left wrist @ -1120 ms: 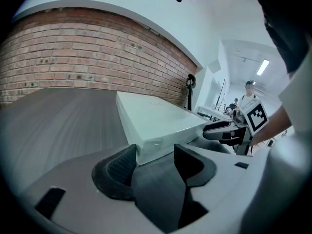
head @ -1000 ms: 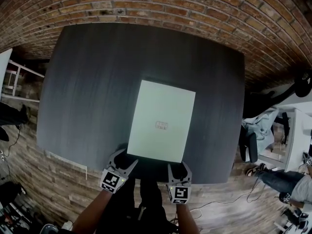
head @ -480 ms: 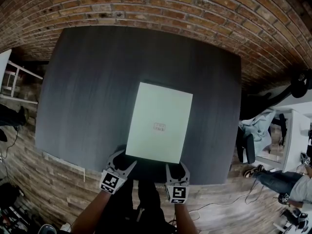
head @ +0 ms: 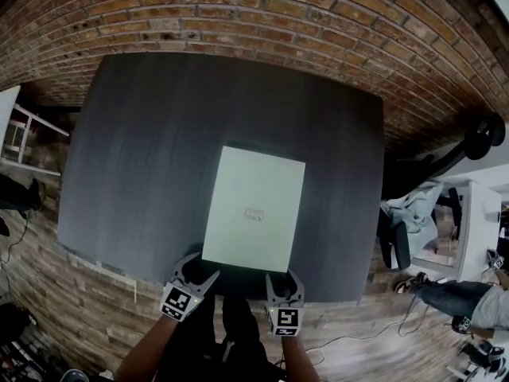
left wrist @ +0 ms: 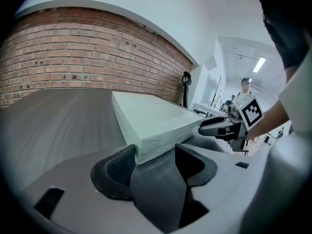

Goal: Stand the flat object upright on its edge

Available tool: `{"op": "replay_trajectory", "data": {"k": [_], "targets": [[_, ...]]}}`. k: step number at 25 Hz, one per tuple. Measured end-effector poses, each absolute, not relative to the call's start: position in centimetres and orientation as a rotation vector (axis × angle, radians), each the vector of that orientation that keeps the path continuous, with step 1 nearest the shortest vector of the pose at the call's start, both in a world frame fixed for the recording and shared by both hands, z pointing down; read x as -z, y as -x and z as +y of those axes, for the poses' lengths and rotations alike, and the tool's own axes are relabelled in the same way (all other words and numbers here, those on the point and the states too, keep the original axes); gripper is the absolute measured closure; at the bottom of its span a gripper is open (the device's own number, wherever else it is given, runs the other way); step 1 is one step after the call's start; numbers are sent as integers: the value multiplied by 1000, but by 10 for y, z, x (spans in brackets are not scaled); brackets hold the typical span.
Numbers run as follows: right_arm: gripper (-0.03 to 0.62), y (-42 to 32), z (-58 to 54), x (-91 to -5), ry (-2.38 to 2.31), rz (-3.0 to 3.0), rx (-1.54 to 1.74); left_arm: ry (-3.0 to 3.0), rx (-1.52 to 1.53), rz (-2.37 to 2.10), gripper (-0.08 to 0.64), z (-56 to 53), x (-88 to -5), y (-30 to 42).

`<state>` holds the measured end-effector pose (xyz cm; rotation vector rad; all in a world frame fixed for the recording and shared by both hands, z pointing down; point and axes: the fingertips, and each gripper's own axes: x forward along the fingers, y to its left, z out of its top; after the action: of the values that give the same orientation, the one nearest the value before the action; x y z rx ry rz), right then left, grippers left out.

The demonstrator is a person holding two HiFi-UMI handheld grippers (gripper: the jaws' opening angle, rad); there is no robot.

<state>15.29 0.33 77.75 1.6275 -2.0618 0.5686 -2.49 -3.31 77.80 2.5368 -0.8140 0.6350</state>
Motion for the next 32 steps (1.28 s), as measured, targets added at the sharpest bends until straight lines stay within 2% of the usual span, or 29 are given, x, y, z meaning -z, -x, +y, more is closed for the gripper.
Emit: {"op": "replay_trajectory", "data": {"k": [32], "targets": [[388, -135, 61, -673, -1557, -2192, -496, -2574, -590, -852, 310, 27, -682, 42]]}}
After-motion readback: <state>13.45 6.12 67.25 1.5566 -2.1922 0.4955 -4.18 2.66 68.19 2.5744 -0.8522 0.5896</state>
